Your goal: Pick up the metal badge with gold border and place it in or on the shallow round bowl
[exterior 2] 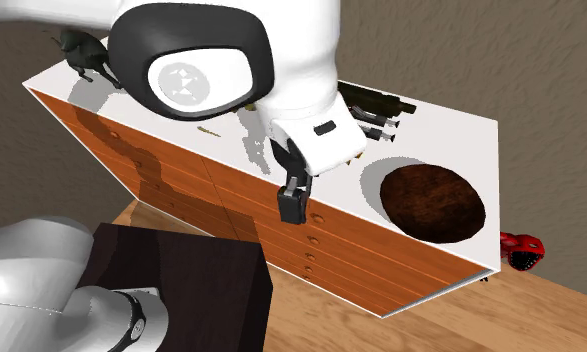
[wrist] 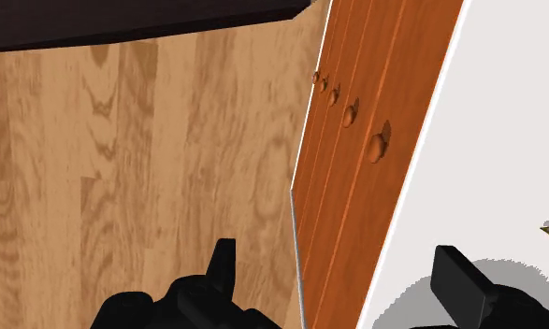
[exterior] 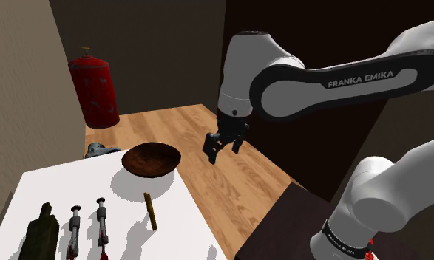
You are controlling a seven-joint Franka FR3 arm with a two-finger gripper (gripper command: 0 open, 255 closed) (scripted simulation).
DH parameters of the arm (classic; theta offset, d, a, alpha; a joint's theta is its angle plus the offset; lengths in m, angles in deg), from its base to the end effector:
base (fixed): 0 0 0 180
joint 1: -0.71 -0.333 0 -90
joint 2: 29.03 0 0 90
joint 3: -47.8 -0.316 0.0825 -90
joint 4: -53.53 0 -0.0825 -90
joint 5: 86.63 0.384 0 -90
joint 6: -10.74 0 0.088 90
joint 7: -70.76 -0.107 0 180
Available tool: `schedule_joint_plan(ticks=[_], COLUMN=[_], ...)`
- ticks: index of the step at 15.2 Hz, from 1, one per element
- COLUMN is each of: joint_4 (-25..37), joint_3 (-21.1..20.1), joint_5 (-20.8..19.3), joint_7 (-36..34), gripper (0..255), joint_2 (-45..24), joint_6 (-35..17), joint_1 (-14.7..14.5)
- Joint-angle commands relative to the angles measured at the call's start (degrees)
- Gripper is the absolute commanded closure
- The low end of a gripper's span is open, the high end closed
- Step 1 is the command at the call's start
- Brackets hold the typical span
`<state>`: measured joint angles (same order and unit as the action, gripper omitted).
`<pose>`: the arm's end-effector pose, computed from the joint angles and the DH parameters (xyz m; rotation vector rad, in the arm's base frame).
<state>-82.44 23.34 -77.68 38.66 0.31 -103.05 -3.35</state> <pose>0.3560 0.2211 0.5018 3.1197 -0.2496 0.1690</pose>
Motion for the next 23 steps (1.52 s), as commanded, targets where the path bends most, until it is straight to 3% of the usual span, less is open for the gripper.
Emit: schedule_joint_plan(ticks=[1, 7, 13, 17, 23], joint_4=[1.75, 9.4, 20.09, 29.24, 28.3], joint_3=[-2.78, -11.34, -17.96, -18.43, -17.27], joint_5=[-0.25, -5.05, -16.66, -25.94, -28.32], joint_7=[-3.69, -15.95, -31.03, -40.61, -42.34], gripper=[0, 0, 0, 0, 0], joint_2=[-3.11, -15.26, -30.96, -42.53, -45.26], joint_6=[-1.51, -5.49, -6.57, -4.68, -7.53], joint_1=[0.19, 1.86, 1.71, -2.62, -3.77])
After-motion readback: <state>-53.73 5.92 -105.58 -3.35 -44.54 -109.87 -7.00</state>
